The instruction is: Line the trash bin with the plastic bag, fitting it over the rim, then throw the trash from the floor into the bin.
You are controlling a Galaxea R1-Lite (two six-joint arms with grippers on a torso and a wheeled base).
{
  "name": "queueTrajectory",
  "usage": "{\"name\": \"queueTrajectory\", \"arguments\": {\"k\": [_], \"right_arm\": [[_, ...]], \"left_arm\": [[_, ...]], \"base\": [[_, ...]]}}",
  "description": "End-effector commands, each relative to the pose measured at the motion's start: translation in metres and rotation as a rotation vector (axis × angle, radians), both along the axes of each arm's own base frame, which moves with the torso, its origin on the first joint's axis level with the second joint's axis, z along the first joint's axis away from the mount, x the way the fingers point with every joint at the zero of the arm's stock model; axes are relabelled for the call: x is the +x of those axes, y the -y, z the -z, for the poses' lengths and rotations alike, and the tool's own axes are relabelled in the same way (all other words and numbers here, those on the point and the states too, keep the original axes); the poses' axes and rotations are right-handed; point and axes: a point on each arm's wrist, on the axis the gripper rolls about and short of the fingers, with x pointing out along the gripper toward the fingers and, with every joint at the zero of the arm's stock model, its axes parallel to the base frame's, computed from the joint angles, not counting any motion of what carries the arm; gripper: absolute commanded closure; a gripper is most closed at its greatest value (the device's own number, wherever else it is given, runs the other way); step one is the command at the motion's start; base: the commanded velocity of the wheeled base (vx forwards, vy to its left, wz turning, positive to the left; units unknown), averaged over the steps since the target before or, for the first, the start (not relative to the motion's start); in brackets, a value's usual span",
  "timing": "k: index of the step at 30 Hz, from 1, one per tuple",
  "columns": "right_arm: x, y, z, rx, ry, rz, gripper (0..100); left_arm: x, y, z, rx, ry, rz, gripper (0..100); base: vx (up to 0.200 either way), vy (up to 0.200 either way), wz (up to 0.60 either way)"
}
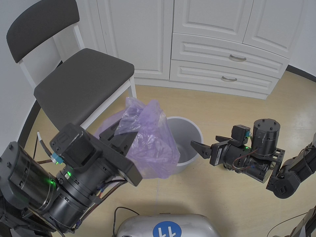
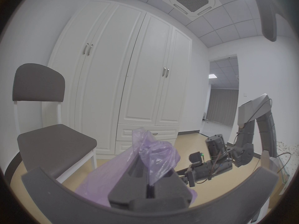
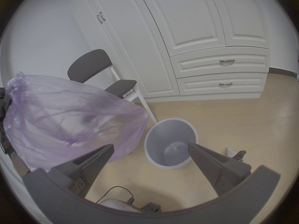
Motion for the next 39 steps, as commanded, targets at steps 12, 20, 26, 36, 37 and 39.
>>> {"name": "queueTrajectory", "arguments": {"k": [12,20,26,36,37,39], "right_arm": [[0.001,-0.001,0.035,-0.055,-0.215,-0.119,0],[-0.005,-0.002,0.048,-0.074,-0.37,-0.215,0],[-0.006,-0.001,0.05,-0.083,-0.399,-0.226,0],[-0.004,-0.003,0.045,-0.053,-0.377,-0.221,0],[-0.002,-0.004,0.042,-0.024,-0.37,-0.214,0],[0.0,-0.006,0.036,0.038,-0.36,-0.203,0]], "left_arm": [[-0.004,-0.002,-0.002,-0.014,0.001,0.03,100],[-0.003,-0.005,-0.01,-0.05,0.021,0.047,100],[-0.005,-0.007,-0.021,-0.108,0.033,0.058,100],[-0.024,-0.015,-0.037,-0.177,0.067,0.16,100],[-0.028,-0.015,-0.038,-0.186,0.065,0.183,100],[-0.032,-0.013,-0.037,-0.188,0.057,0.205,100]], "base": [[0.0,0.0,0.0],[0.0,0.0,0.0],[0.0,0.0,0.0],[0.0,0.0,0.0],[0.0,0.0,0.0],[0.0,0.0,0.0]]}}
